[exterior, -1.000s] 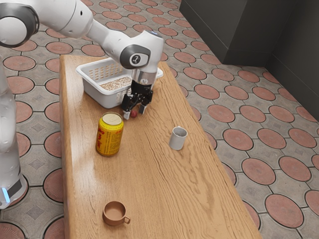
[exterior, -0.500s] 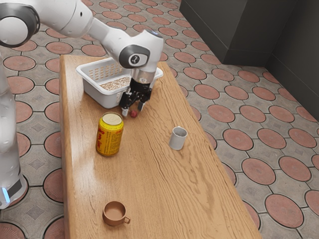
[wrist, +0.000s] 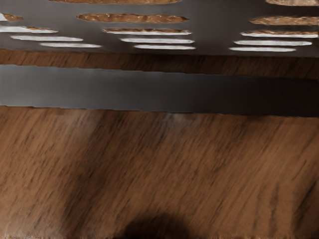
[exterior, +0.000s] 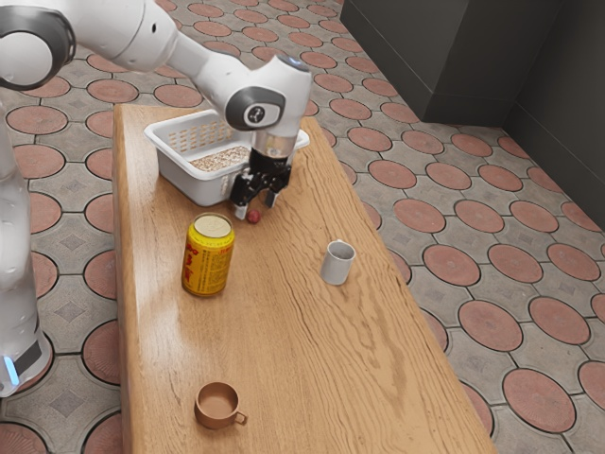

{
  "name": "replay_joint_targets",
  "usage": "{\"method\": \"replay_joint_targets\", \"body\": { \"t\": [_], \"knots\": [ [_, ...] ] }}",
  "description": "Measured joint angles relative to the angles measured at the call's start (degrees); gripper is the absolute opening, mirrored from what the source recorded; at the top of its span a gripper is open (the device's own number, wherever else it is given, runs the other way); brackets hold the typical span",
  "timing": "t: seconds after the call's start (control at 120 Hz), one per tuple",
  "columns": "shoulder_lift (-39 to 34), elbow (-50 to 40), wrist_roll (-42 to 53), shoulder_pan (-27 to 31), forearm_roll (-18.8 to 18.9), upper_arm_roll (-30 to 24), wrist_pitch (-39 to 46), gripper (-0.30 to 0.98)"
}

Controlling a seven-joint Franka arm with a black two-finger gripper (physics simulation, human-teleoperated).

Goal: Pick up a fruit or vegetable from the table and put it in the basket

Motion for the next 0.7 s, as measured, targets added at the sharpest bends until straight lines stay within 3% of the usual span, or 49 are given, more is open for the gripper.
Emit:
{"method": "replay_joint_targets", "body": {
  "t": [0.183, 0.492, 0.7],
  "knots": [
    [0.2, -0.1, -0.3, -0.3, -0.6, 0.0, 0.5, 0.68],
    [0.1, -0.2, -1.9, -0.7, -1.3, -0.1, 0.8, 0.23],
    [0.0, -0.2, -2.9, -0.7, -1.8, 0.0, 0.7, 0.19]
  ]
}}
